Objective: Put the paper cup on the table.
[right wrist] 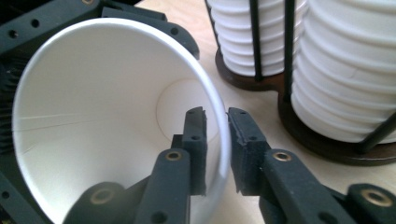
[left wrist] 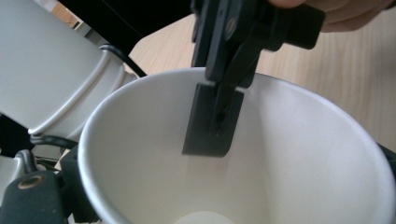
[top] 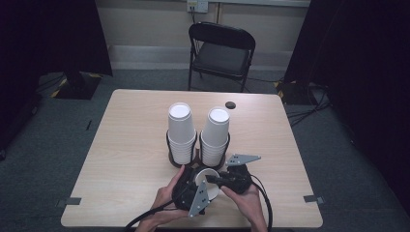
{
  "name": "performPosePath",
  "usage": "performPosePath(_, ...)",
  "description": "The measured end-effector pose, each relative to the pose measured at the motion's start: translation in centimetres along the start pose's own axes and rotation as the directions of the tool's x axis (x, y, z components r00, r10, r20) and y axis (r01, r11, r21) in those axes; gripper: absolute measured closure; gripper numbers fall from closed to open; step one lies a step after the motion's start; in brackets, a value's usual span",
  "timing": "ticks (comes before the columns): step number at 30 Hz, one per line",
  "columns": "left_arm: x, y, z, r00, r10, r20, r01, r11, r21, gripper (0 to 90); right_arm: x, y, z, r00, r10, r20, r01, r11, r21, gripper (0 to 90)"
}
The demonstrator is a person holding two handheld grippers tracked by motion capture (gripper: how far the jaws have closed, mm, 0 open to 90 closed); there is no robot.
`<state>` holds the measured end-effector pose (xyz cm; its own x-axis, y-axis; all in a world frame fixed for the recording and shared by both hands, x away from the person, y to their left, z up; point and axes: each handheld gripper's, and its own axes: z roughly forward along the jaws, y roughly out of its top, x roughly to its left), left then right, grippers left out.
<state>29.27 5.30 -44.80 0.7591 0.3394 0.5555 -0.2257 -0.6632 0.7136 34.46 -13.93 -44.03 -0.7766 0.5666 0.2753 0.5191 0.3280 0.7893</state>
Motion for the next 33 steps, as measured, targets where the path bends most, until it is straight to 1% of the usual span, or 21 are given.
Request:
performPosePath(2,0.2,-0.2,0.1,0.9996,-0.03,-0.004,0.03,0.9995,-0.013,9.9,-0.1,0.0,-0.2,1.0,0.008,0.0,-0.008,1.0,-0.019,73.3)
performPosePath(3,0.4,-0.3,0.0,0.9994,-0.033,-0.011,0.033,0.9995,-0.005,9.9,-0.1,0.0,-0.2,0.9999,0.012,0.004,-0.011,0.999,-0.03,71.8)
performPosePath(5,0.6,-0.5,0.1,0.9968,-0.079,-0.009,0.079,0.9965,-0.027,9.9,-0.2,-0.1,-0.3,0.9999,0.014,0.002,-0.014,0.999,-0.046,68.5)
performPosePath(6,0.7,-0.6,0.0,0.9959,-0.09,-0.009,0.09,0.9955,-0.028,9.9,-0.1,-0.1,-0.3,0.9998,0.018,0.007,-0.017,0.998,-0.055,67.8)
performPosePath(7,0.7,-0.6,0.0,0.9959,-0.09,-0.009,0.09,0.9955,-0.028,9.9,-0.1,-0.2,-0.4,0.9998,0.021,0.005,-0.02,0.998,-0.066,66.9)
performPosePath(8,0.8,-0.7,0.0,0.9935,-0.113,-0.005,0.113,0.9925,-0.046,9.9,0.0,-0.2,-0.5,0.9997,0.022,0.009,-0.021,0.997,-0.076,65.7)
performPosePath(10,0.8,-0.9,-0.1,0.9909,-0.135,0.0,0.135,0.9895,-0.054,9.9,0.1,-0.3,-0.7,0.9997,0.02,0.014,-0.019,0.995,-0.097,64.6)
performPosePath(12,0.9,-1.0,0.0,0.9891,-0.147,0.004,0.147,0.9873,-0.06,9.9,0.1,-0.4,-0.8,0.9993,0.025,0.028,-0.022,0.994,-0.111,62.2)
performPosePath(13,0.8,-1.1,0.0,0.9869,-0.161,0.0,0.161,0.985,-0.062,9.8,0.2,-0.5,-0.8,0.9991,0.025,0.035,-0.021,0.993,-0.114,61.7)
performPosePath(14,0.9,-1.2,0.0,0.9864,-0.164,-0.007,0.163,0.9848,-0.06,9.8,0.3,-0.5,-0.9,0.999,0.022,0.039,-0.018,0.993,-0.119,60.6)
performPosePath(17,1.3,-1.6,-0.1,0.9792,-0.203,0.002,0.202,0.9765,-0.074,9.8,0.3,-0.5,-1.2,0.9984,0.028,0.049,-0.021,0.99,-0.143,58.2)
performPosePath(18,1.4,-1.8,-0.2,0.9759,-0.218,-0.002,0.218,0.9729,-0.078,9.7,0.3,-0.5,-1.3,0.9984,0.03,0.048,-0.022,0.987,-0.159,57.3)
performPosePath(20,1.7,-2.0,-0.4,0.973,-0.231,-0.006,0.23,0.9698,-0.082,9.7,0.3,-0.6,-1.6,0.9982,0.032,0.052,-0.021,0.981,-0.193,56.6)
performPosePath(21,1.7,-2.1,-0.4,0.9698,-0.244,-0.009,0.242,0.9663,-0.088,9.7,0.2,-0.6,-1.7,0.9977,0.037,0.056,-0.024,0.978,-0.21,55.6)
performPosePath(23,1.9,-2.3,-0.6,0.9661,-0.258,-0.015,0.255,0.9622,-0.095,9.8,0.2,-0.6,-2.0,0.9971,0.037,0.067,-0.021,0.971,-0.238,53.2)
performPosePath(24,1.9,-2.4,-0.7,0.9631,-0.268,-0.019,0.265,0.9586,-0.104,9.7,0.1,-0.7,-2.1,0.997,0.043,0.065,-0.024,0.965,-0.263,49.8)
performPosePath(25,2.0,-2.5,-0.8,0.9604,-0.278,-0.011,0.276,0.9549,-0.111,9.7,0.1,-0.8,-2.3,0.9965,0.051,0.066,-0.03,0.958,-0.284,48.6)
performPosePath(27,2.0,-2.8,-1.1,0.9523,-0.305,-0.009,0.302,0.9456,-0.122,9.7,0.0,-1.0,-2.6,0.9959,0.062,0.065,-0.04,0.951,-0.306,47.4)
performPosePath(29,2.1,-3.1,-1.2,0.9473,-0.319,-0.023,0.314,0.9411,-0.124,9.7,-0.1,-1.3,-2.9,0.9918,0.072,0.106,-0.033,0.944,-0.328,44.9)
performPosePath(31,2.3,-3.4,-1.5,0.9387,-0.344,-0.028,0.337,0.9321,-0.132,9.7,-0.3,-1.6,-3.3,0.989,0.083,0.122,-0.035,0.935,-0.354,42.6)
performPosePath(33,2.6,-3.7,-1.8,0.9313,-0.362,-0.042,0.354,0.9259,-0.133,9.7,-0.4,-1.9,-3.6,0.983,0.094,0.157,-0.029,0.927,-0.374,40.8)
